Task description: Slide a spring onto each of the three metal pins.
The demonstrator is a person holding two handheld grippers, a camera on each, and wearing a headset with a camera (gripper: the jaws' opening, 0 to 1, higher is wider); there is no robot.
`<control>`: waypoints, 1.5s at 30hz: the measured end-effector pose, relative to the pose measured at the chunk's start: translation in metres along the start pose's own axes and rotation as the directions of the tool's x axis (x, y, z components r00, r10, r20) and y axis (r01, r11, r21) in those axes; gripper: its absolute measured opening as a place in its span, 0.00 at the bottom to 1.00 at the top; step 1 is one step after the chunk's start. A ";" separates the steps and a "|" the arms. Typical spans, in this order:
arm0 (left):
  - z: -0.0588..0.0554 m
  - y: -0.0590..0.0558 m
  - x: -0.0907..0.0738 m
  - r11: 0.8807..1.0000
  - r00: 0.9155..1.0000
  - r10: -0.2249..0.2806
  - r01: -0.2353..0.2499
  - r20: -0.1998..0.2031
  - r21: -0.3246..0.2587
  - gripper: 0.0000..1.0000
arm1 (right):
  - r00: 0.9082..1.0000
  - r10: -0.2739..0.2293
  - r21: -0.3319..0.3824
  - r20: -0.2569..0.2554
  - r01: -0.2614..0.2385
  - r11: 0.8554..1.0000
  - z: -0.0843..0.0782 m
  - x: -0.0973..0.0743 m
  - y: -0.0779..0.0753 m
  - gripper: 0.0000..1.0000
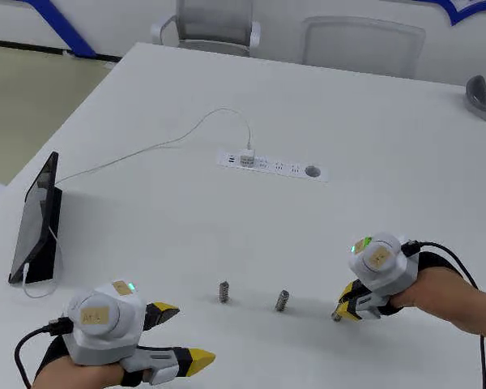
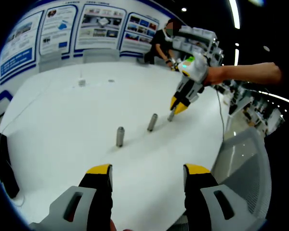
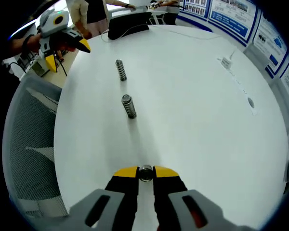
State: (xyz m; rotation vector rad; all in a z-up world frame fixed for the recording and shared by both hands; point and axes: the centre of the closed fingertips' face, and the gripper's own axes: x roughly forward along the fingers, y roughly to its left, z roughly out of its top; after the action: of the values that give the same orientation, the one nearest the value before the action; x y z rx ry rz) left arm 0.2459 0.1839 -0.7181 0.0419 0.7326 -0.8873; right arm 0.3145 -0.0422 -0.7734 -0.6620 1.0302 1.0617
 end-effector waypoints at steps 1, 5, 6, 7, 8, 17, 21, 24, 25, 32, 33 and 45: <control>-0.001 0.000 0.000 1.000 1.000 0.000 0.000 -0.001 0.000 0.61 | 1.000 0.001 0.001 -0.001 -0.001 1.000 0.000 0.001 0.000 0.13; -0.002 0.000 0.000 1.000 1.000 0.000 0.000 -0.005 0.001 0.61 | 1.000 0.001 0.000 -0.003 -0.001 1.000 -0.001 0.002 0.000 0.13; -0.002 0.000 0.000 1.000 1.000 0.000 0.000 -0.006 0.000 0.61 | 1.000 0.001 0.000 -0.003 -0.001 1.000 -0.002 0.003 0.000 0.13; -0.003 0.000 0.000 1.000 1.000 0.001 -0.001 -0.006 0.000 0.61 | 1.000 0.003 0.000 -0.004 -0.003 1.000 -0.002 0.004 0.000 0.13; -0.002 -0.001 -0.001 1.000 1.000 0.001 -0.001 -0.006 0.000 0.61 | 1.000 0.003 0.000 -0.004 -0.003 1.000 -0.003 0.004 0.000 0.13; -0.003 0.000 0.000 1.000 1.000 0.002 -0.002 -0.007 -0.002 0.61 | 1.000 0.005 -0.001 -0.007 -0.005 1.000 -0.004 0.007 0.001 0.13; -0.002 -0.001 0.000 1.000 1.000 0.003 -0.003 -0.007 -0.001 0.61 | 1.000 0.005 -0.001 -0.009 -0.005 1.000 -0.005 0.008 0.001 0.13; -0.001 0.000 -0.001 1.000 1.000 0.003 -0.003 -0.006 0.000 0.61 | 1.000 0.001 0.009 -0.004 -0.001 1.000 -0.005 0.007 0.000 0.18; -0.001 0.000 -0.001 1.000 1.000 0.003 -0.003 -0.006 0.000 0.61 | 1.000 -0.002 0.013 -0.002 0.002 1.000 -0.005 0.005 0.000 0.18; 0.001 -0.001 0.000 1.000 1.000 0.002 -0.002 0.001 0.001 0.61 | 0.999 -0.031 0.073 0.042 0.028 0.997 -0.008 -0.004 -0.003 0.27; 0.002 -0.001 0.000 1.000 1.000 0.002 -0.002 0.002 0.003 0.61 | 0.998 -0.039 0.097 0.056 0.033 0.995 -0.008 -0.005 -0.003 0.28; 0.006 -0.002 0.002 1.000 1.000 0.001 -0.001 0.013 0.001 0.61 | 0.985 -0.064 0.286 0.160 0.016 0.958 -0.019 -0.011 0.008 0.36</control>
State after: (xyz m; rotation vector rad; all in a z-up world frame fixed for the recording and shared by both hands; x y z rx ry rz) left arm 0.2479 0.1794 -0.7143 0.0375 0.7203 -0.8866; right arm 0.2987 -0.0593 -0.7701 -0.3518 0.9940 0.8953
